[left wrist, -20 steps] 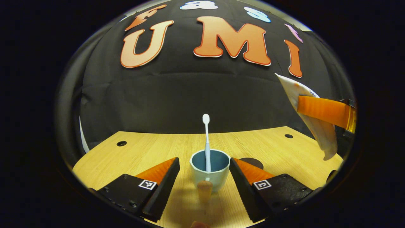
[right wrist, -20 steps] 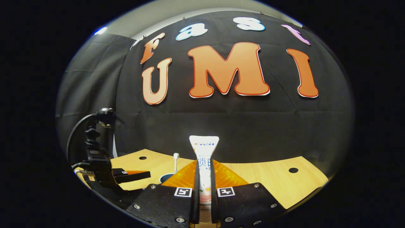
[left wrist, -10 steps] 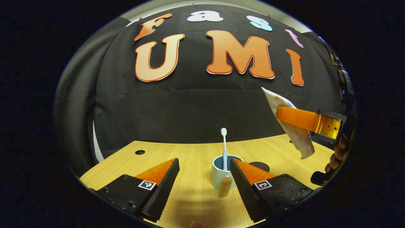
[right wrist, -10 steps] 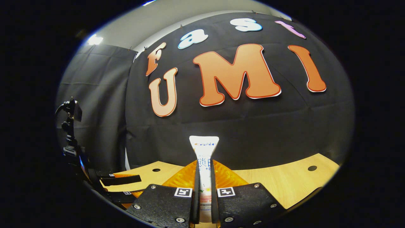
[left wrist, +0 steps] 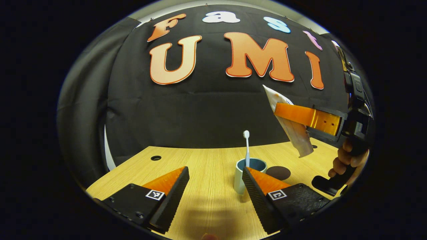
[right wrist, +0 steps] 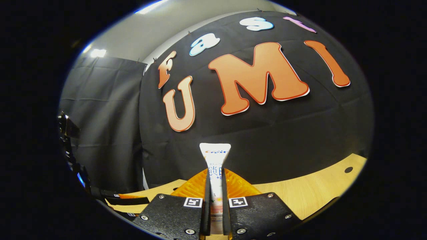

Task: Put the toothbrush and toothpaste on the desktop into the cup, then pick up the cup and place it on the coaster on the desktop.

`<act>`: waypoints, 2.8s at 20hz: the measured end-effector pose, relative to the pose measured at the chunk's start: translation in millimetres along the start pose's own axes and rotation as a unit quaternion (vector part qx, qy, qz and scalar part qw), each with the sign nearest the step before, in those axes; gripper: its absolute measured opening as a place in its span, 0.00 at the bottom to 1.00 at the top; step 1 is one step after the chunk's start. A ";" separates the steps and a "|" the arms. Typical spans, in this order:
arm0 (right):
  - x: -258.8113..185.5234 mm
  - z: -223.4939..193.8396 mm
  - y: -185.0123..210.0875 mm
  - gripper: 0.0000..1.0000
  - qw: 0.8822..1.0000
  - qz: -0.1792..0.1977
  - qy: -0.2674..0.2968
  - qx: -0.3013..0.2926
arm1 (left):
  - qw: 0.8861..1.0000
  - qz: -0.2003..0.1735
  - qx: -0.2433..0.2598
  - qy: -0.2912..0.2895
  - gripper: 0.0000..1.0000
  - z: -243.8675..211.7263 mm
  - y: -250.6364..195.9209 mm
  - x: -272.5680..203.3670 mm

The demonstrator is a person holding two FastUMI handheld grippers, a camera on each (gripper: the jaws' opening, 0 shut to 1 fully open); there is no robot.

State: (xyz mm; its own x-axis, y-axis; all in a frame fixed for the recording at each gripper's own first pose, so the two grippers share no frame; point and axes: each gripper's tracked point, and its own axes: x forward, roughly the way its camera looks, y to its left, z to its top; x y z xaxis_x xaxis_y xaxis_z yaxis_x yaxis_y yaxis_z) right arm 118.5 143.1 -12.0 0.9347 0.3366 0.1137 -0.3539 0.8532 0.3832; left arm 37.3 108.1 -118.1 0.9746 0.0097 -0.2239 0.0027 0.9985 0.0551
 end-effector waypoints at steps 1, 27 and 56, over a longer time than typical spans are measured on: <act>4.2 -1.8 2.2 0.14 1.000 0.005 -0.003 0.005 | 1.000 0.002 0.000 0.001 0.96 -1.5 2.1 -0.5; 78.1 -92.4 -8.9 0.14 0.999 -0.025 0.030 -0.027 | 0.998 0.014 -0.029 0.045 0.97 -50.5 21.3 9.2; 11.8 -93.3 -34.3 0.36 0.988 -0.042 0.127 -0.080 | 0.996 -0.004 -0.040 0.085 0.97 -60.0 -17.7 -14.6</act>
State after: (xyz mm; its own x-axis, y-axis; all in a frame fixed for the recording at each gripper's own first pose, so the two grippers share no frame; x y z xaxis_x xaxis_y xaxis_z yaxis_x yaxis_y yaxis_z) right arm 138.7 155.0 -109.3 0.9300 0.3338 -0.1540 -0.2950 0.9276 0.2291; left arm 9.6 93.5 -174.2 0.9222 0.0039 -0.3868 -0.0142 0.9996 -0.0238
